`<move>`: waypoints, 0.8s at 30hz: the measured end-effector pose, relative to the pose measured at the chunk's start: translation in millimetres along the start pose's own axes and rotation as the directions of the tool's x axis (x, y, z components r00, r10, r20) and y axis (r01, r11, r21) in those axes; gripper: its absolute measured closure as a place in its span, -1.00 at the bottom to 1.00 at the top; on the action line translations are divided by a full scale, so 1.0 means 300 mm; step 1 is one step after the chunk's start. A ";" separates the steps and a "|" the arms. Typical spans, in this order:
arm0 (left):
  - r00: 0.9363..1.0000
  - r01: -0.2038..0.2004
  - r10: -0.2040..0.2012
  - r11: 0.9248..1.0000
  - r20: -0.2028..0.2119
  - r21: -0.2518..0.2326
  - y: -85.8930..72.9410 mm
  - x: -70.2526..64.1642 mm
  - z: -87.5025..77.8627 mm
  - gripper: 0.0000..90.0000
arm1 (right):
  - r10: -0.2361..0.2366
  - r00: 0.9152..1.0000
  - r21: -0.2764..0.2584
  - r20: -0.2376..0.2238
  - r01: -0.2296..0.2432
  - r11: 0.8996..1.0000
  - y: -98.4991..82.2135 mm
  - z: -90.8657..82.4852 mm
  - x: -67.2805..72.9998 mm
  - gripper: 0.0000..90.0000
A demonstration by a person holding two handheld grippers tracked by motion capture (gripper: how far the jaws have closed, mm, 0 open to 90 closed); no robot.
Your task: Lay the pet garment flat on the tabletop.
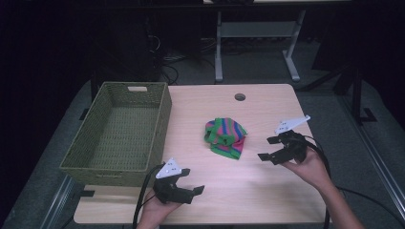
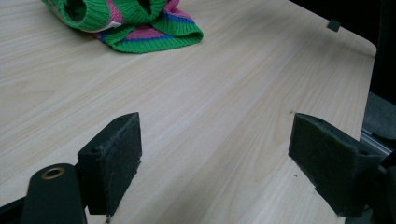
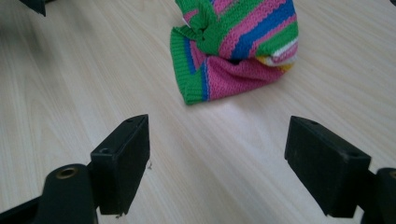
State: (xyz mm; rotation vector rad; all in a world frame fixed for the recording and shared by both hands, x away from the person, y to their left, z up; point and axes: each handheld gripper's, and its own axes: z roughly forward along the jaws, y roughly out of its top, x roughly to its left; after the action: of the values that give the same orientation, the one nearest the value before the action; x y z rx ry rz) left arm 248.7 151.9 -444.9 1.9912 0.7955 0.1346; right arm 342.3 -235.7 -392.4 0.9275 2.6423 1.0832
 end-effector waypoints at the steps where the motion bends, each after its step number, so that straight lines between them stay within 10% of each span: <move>1: 1.000 0.001 -0.001 1.000 0.001 0.004 -0.001 0.001 0.000 -0.62 | -0.004 1.000 0.003 -0.001 0.004 1.000 0.015 0.003 -0.001 -0.51; 24: 1.000 -0.016 0.016 1.000 0.005 0.007 0.003 0.004 -0.001 -0.62 | -0.037 0.997 0.087 -0.071 0.043 0.995 0.273 0.177 -0.031 -0.51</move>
State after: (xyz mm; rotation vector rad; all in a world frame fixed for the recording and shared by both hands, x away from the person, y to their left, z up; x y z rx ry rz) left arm 249.9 152.4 -444.3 2.0040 0.7775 0.1364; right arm 408.3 -164.9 -376.9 0.8641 2.7726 1.0155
